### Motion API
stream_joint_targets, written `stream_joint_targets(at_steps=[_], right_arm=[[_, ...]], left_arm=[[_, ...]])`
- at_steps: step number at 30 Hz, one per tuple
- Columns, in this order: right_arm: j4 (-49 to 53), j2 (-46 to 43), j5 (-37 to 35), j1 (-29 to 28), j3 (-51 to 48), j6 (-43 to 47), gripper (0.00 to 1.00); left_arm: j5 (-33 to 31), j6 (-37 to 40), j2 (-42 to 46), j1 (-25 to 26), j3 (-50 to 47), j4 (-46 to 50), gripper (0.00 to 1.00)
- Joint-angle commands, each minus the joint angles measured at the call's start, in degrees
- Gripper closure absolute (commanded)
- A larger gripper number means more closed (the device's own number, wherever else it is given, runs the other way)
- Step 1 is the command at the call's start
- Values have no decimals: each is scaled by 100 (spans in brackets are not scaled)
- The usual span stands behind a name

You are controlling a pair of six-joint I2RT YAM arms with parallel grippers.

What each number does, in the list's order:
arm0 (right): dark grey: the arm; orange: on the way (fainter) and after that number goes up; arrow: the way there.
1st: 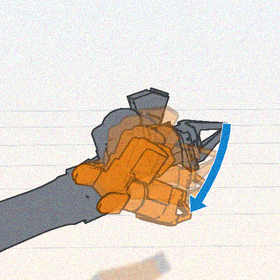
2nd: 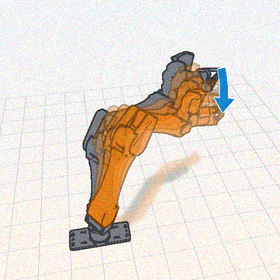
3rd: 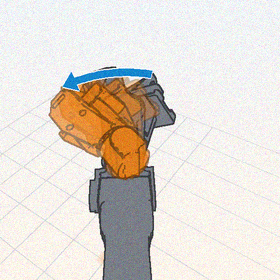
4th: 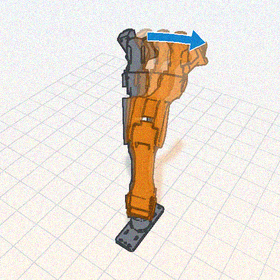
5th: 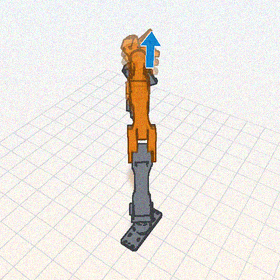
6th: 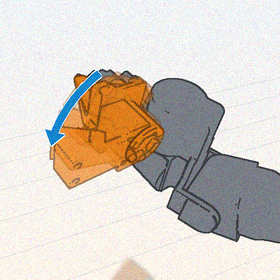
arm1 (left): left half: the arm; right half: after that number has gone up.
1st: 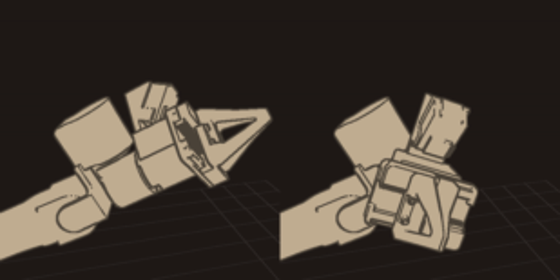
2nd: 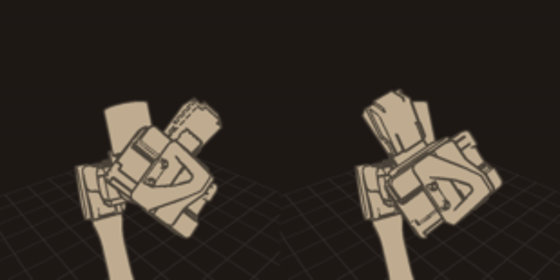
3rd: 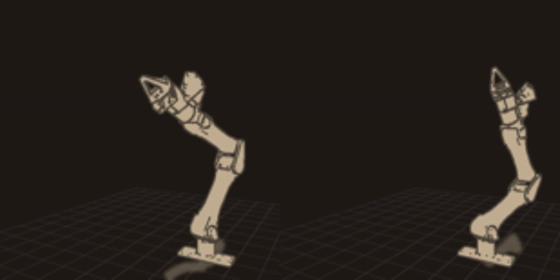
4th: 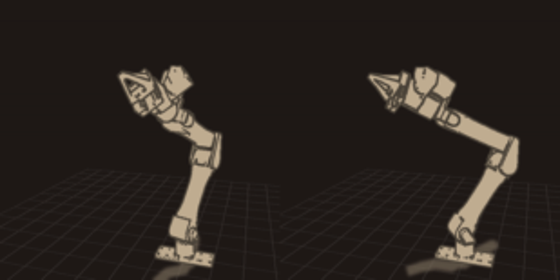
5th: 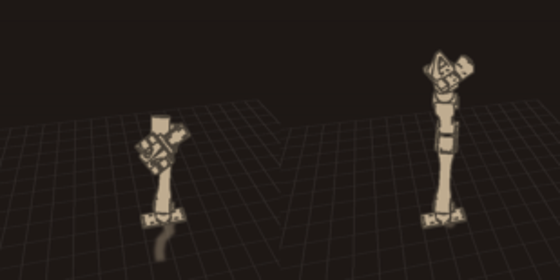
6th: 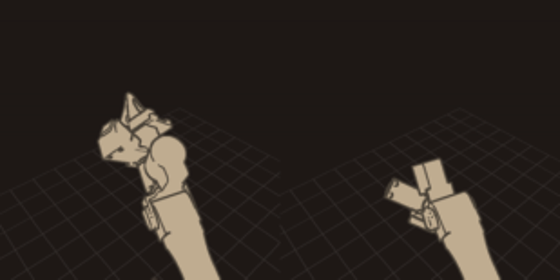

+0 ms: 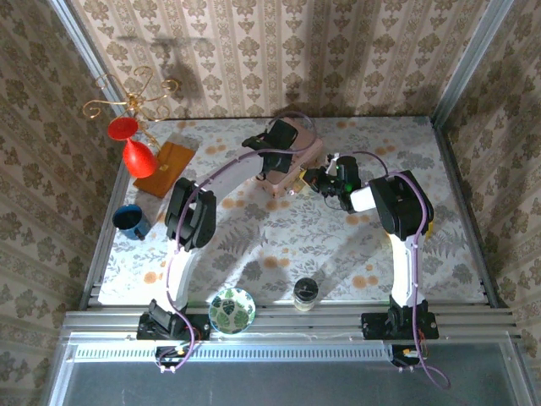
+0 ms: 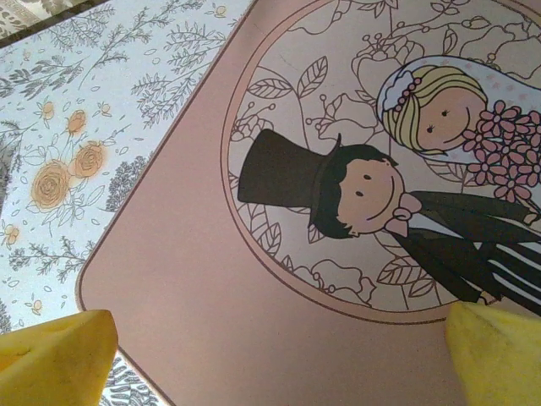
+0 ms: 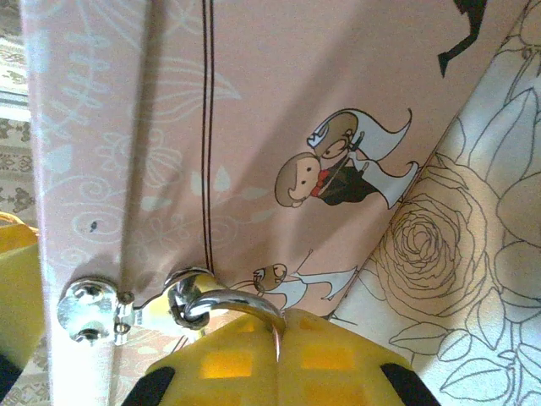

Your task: Unlock the padlock with the key

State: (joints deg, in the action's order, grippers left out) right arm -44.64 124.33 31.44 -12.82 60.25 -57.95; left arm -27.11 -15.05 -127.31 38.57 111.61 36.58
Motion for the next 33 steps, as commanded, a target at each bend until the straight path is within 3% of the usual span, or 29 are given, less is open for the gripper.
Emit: stream_joint_targets(at_steps=[1, 33], right_arm=[[132, -181, -361, 51, -117, -193, 100], [683, -463, -749, 354, 46, -586, 100]], left_arm=[[-301, 282, -42, -51, -164, 570, 0], [-171, 230, 224, -143, -756, 531, 0]])
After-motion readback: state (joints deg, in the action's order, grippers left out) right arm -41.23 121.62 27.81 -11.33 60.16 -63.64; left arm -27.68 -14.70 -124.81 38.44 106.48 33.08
